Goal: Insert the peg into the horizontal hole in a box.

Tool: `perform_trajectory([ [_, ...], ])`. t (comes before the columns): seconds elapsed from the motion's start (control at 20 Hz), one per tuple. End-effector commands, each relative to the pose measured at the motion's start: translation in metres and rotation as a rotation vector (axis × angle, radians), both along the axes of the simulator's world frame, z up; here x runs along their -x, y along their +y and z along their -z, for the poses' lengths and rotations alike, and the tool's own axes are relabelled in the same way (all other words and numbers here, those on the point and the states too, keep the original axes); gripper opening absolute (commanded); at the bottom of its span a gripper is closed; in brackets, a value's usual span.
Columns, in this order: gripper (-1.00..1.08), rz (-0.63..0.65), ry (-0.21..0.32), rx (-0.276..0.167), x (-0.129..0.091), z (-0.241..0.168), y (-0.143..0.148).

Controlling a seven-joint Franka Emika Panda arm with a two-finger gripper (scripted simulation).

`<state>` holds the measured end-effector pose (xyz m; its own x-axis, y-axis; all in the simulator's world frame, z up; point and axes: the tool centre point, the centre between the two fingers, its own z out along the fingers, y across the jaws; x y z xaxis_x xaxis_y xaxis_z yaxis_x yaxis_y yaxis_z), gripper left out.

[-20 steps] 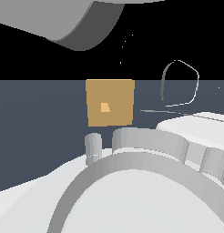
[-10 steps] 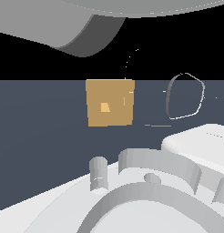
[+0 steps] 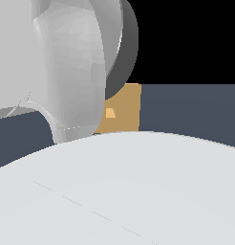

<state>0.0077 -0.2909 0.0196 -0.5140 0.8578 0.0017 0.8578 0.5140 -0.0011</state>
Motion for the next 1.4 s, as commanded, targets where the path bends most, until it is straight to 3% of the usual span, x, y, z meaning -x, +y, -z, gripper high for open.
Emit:
perform_trajectory([
  [0.0, 1.00, 0.000, -0.002, 0.001, -0.001, 0.003, -0.001],
  [0.1, 1.00, 0.000, -0.002, 0.001, -0.002, 0.003, -0.001],
  [0.15, -1.00, 0.000, -0.002, 0.001, -0.002, 0.003, -0.001],
  [0.9, -1.00, 0.006, -0.001, 0.000, 0.000, 0.002, 0.004],
  [1.35, -1.00, 0.051, -0.001, 0.000, 0.009, -0.005, 0.036],
])
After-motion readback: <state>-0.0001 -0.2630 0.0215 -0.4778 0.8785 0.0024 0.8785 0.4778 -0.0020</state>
